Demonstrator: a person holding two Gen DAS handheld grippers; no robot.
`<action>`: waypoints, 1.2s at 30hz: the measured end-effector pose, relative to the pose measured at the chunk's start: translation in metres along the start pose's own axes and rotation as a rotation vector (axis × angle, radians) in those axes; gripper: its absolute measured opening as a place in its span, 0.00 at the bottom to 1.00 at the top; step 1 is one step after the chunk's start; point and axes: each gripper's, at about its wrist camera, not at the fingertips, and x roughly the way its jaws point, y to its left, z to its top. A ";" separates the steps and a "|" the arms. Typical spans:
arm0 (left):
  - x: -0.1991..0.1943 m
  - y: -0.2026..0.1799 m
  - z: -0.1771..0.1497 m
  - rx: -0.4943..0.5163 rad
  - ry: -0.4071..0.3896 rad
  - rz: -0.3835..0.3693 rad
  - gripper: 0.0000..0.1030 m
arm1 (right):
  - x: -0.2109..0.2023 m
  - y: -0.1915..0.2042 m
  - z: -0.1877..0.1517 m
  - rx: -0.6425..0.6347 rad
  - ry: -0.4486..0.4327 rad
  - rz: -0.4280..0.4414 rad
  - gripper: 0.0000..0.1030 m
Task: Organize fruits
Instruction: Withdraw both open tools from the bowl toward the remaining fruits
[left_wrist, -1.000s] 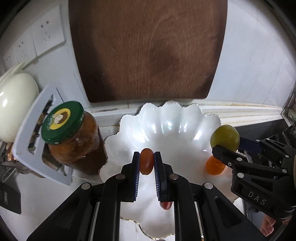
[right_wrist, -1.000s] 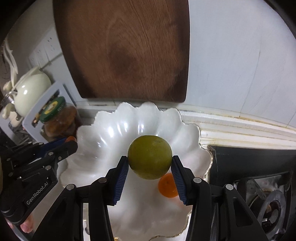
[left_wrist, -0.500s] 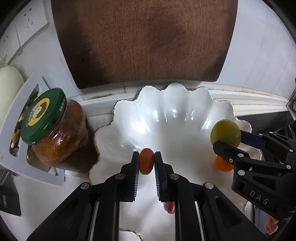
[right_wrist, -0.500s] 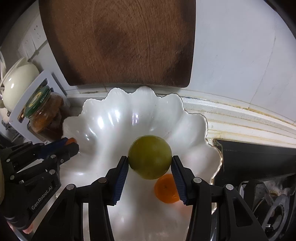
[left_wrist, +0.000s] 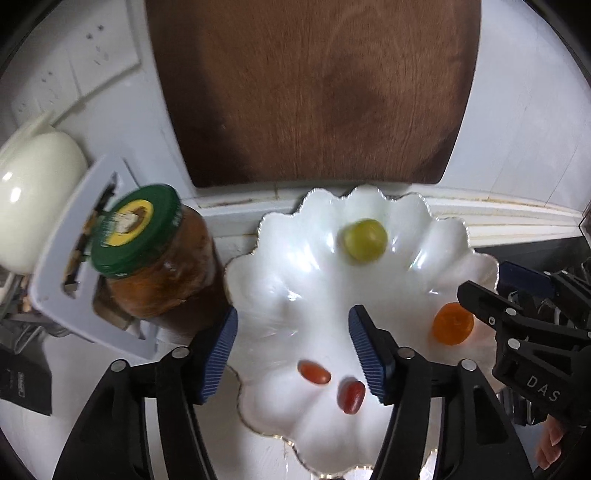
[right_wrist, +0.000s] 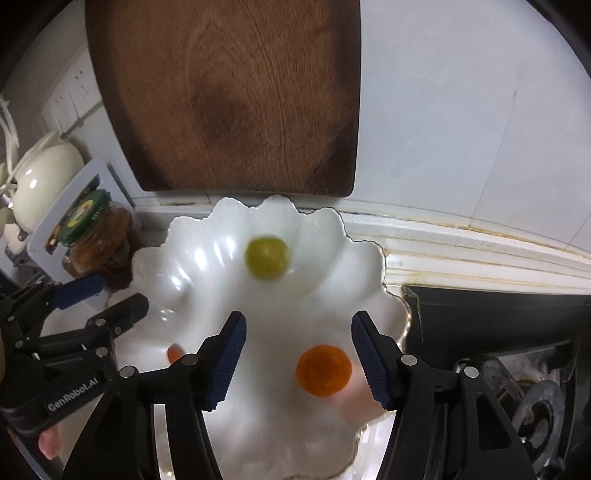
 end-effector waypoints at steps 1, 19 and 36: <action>-0.006 0.001 -0.001 -0.002 -0.014 0.001 0.62 | -0.005 0.000 -0.002 -0.002 -0.009 0.000 0.59; -0.113 0.003 -0.030 -0.014 -0.221 0.008 0.71 | -0.105 0.014 -0.037 -0.037 -0.207 -0.035 0.64; -0.189 -0.010 -0.087 -0.019 -0.345 0.013 0.78 | -0.175 0.018 -0.090 -0.044 -0.333 -0.026 0.66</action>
